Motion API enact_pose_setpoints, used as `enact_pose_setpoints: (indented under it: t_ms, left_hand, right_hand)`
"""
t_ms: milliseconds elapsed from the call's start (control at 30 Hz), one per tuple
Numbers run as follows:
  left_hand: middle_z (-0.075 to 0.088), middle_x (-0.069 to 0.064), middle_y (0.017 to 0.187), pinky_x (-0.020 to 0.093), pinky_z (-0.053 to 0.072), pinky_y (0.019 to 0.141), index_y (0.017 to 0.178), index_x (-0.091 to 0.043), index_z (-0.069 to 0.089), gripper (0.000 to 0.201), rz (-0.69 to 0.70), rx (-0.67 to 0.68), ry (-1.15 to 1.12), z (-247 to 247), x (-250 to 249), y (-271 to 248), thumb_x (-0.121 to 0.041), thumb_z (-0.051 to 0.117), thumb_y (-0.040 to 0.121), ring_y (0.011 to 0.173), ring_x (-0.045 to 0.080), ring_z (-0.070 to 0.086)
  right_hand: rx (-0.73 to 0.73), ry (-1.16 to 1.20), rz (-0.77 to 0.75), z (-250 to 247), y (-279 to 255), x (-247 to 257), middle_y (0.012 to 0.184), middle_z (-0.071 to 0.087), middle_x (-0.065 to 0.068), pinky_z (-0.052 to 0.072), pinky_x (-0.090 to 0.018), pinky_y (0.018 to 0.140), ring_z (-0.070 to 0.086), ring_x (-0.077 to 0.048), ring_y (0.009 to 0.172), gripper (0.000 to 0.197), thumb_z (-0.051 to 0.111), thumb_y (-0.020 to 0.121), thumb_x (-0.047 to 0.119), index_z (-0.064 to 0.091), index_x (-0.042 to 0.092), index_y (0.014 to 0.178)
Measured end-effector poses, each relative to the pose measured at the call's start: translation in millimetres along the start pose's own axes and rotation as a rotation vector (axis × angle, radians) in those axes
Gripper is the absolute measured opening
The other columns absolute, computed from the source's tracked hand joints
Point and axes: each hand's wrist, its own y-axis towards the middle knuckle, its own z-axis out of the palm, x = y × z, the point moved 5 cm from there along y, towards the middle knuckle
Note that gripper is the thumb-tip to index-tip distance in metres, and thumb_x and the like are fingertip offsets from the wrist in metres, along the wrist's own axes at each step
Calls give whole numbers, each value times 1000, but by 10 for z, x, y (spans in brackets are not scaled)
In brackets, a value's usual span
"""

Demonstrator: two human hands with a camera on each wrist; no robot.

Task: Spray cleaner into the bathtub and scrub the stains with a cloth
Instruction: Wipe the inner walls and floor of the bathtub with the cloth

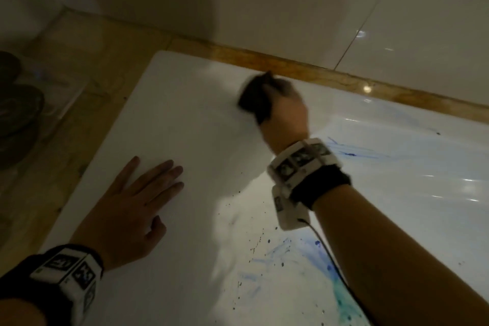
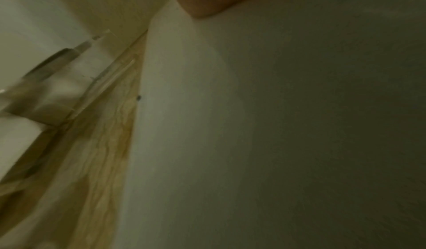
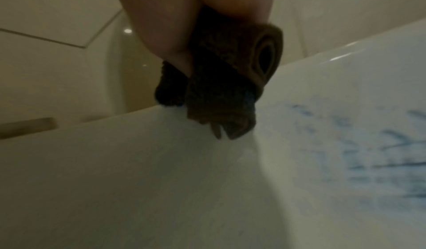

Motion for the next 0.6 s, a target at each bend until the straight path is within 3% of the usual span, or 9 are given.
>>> enact_pose_setpoints:
  t_ms: [100,167,267,367,433,500,600]
  left_hand:
    - [40,3,145,44,4,118,127,-11,58,59,-3,18,-7,-2,2,-7,-28,38,74,136,18,29]
    - [39,2,145,44,4,118,127,-12,58,59,0,20,-6,-1,7,-1,-29,38,74,140,17,22]
    - [39,1,146,45,5,117,127,-13,58,60,-1,11,-7,-6,17,0,-30,39,74,144,14,14]
    - [41,3,144,46,8,116,125,-11,60,58,12,-9,-26,-26,8,-3,-28,40,73,137,17,28]
    - [42,4,144,46,8,116,124,-10,61,58,12,-15,-35,-26,5,-2,-27,40,73,136,17,29]
    - [41,4,144,46,9,116,125,-11,60,58,11,-5,-31,-9,8,-7,-27,40,73,137,16,28]
    - [40,3,146,48,11,115,127,-11,59,59,4,-6,-40,10,8,-19,-28,40,74,137,16,27]
  right_hand:
    - [168,12,-214,185,-339,354,126,57,-12,39,-26,96,55,-30,112,40,68,77,8,63,9,117]
    - [32,40,-224,34,-429,262,124,58,-14,42,-31,95,58,-32,106,46,73,71,6,64,8,116]
    - [-212,15,17,-333,-234,-127,135,47,-15,39,-34,102,49,-31,119,52,64,79,4,53,9,129]
    - [-111,-144,296,-421,140,-477,143,38,-12,32,-33,104,41,-33,125,50,54,87,11,45,14,136]
    - [-27,-185,208,-249,266,-381,138,44,-11,35,-33,100,45,-32,120,43,54,87,19,53,17,131]
    - [19,-92,-12,1,253,-72,132,52,-10,37,-29,96,50,-27,114,34,55,89,23,61,17,122]
    - [197,40,-267,291,43,413,133,53,-9,33,-25,99,50,-23,113,32,61,85,12,65,14,117]
